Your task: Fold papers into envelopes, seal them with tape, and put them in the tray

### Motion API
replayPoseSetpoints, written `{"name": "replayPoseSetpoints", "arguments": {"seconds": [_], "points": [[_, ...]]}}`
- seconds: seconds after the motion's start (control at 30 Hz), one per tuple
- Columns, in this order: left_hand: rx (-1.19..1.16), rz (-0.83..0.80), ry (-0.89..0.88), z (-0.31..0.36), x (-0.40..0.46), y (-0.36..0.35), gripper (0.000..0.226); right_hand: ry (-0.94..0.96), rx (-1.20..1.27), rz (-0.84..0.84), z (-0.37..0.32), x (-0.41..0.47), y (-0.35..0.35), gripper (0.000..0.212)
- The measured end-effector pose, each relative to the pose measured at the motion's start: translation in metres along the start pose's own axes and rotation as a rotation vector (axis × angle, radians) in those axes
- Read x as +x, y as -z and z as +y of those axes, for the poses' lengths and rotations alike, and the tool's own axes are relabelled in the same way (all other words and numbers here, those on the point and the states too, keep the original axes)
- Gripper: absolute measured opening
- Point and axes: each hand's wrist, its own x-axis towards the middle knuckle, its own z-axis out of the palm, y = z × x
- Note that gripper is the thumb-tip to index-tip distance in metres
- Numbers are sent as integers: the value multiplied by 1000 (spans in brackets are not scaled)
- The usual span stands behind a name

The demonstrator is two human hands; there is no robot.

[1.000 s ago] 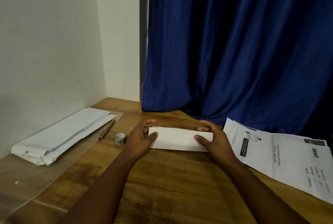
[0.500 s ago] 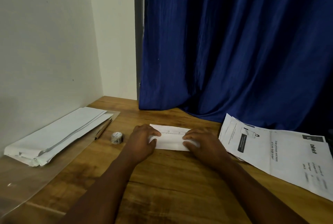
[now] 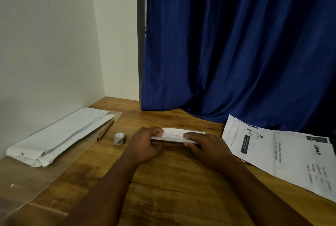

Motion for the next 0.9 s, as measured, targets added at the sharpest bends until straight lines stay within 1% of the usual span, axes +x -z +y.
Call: {"name": "replayPoseSetpoints", "arguments": {"seconds": [0.07,0.17,0.27,0.33,0.4,0.47,0.53,0.6,0.63,0.67,0.73,0.8,0.83,0.9], "points": [[-132,29,41,-4,2,0,41,-4,71,63,-2,-2,5,51],[-248,134,123,-3,6,0,48,-79,167,215,-3,-6,9,50],[-249,203,177,-2,8,-3,54,-157,234,312,-2,-5,8,58],[-242,226,171,-5,8,-4,56,-170,261,338,1,-2,4,62],[-219,238,166,-9,9,-5,59,-174,233,347,5,0,1,62],[-174,237,169,-9,9,-5,61,-149,159,349,8,1,-2,56],[-129,228,165,-9,9,-5,63,-92,110,347,8,2,-2,39],[-82,221,145,-12,9,-6,60,-17,89,297,7,2,0,26],[-57,212,137,-13,9,-6,57,25,85,256,6,1,1,25],[-36,203,132,-15,10,-7,53,54,88,199,3,0,2,30],[-20,188,130,-15,10,-7,47,53,81,29,-4,-3,3,54],[-12,174,120,-15,10,-7,43,33,-3,-111,-9,-3,1,77],[-15,168,118,-14,9,-6,43,36,-54,-136,-11,-2,1,82],[-38,168,125,-14,9,-6,41,64,-135,-109,-13,-1,2,77]]}}
